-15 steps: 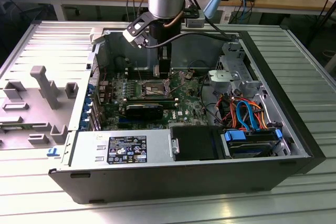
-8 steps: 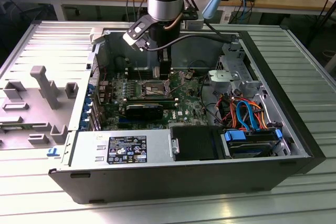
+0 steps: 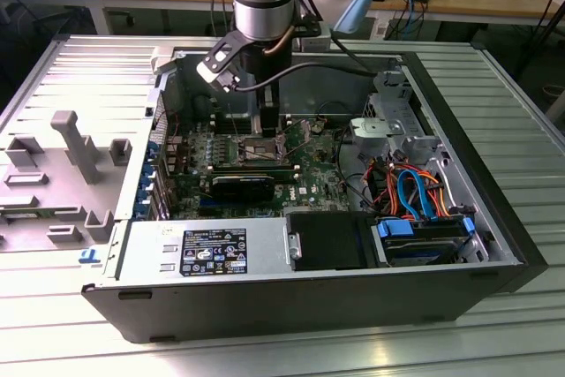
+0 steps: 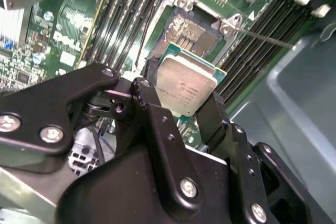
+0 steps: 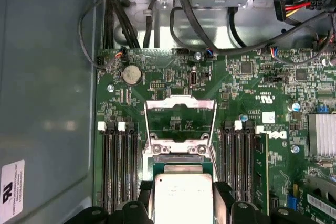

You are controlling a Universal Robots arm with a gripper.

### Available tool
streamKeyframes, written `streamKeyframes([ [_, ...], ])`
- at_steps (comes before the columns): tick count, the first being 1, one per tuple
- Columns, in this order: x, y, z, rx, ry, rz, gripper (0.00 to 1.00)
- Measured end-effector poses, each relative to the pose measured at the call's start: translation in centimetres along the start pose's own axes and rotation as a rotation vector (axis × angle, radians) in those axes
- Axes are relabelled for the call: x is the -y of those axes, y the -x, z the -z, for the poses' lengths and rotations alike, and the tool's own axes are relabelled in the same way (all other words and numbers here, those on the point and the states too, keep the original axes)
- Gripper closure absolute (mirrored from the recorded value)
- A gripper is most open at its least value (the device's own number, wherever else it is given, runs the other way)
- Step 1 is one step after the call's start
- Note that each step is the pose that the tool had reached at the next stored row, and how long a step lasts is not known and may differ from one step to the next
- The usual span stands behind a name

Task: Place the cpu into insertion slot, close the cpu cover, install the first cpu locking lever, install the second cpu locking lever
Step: 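Place the cpu into insertion slot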

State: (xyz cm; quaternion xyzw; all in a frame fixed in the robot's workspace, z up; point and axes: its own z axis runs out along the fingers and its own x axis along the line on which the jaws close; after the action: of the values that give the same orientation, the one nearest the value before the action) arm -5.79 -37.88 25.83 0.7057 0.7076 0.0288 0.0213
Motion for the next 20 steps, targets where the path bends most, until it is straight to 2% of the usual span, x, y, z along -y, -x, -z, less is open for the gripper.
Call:
streamKeyframes([
  [3,0.14,0.0,-0.05,-0.0002,0.028,0.002,0.46],
  [4,0.16,0.0,-0.06,-0.0003,0.0301,0.002,0.46],
  [20,0.19,0.01,-0.33,-0.0002,0.0345,0.002,0.46],
])
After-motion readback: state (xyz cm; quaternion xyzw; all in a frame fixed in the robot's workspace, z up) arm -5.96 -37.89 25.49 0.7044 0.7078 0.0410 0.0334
